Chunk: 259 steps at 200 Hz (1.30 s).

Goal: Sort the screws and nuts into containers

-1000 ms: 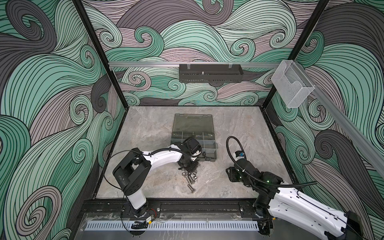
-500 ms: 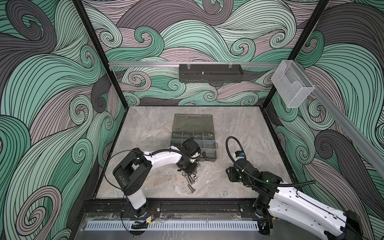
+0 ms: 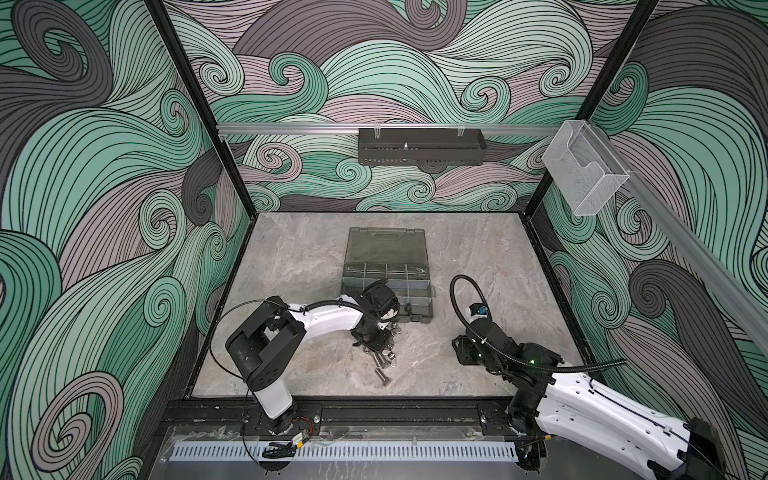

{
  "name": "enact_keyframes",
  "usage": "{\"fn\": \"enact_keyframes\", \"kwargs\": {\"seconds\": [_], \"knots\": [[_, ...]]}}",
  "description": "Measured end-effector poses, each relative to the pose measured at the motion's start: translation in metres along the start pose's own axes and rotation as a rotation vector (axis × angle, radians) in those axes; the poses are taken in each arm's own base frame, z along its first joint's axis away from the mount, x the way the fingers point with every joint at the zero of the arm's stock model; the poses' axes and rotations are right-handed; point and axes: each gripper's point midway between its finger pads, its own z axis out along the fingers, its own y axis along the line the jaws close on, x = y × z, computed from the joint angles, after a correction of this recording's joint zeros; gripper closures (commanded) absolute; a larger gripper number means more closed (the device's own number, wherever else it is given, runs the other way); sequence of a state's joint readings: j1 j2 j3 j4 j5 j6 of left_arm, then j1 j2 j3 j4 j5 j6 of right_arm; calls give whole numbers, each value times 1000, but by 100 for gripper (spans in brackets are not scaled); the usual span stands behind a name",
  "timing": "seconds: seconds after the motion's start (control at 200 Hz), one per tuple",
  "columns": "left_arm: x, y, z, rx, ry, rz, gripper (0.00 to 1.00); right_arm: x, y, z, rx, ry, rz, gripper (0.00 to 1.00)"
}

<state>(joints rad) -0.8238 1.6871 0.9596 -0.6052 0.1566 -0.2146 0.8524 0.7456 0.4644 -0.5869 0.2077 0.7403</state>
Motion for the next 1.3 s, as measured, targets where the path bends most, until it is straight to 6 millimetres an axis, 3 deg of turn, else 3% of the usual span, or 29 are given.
{"fn": "enact_keyframes", "kwargs": {"seconds": [0.415, 0.971, 1.296], "knots": [[1, -2, 1, -20, -2, 14, 68, 0, 0, 0, 1, 1, 0, 60], [-1, 0, 3, -46, 2, 19, 83, 0, -1, 0, 3, 0, 4, 60], [-2, 0, -2, -48, -5, 19, 83, 0, -1, 1, 4, 1, 3, 60]]}}
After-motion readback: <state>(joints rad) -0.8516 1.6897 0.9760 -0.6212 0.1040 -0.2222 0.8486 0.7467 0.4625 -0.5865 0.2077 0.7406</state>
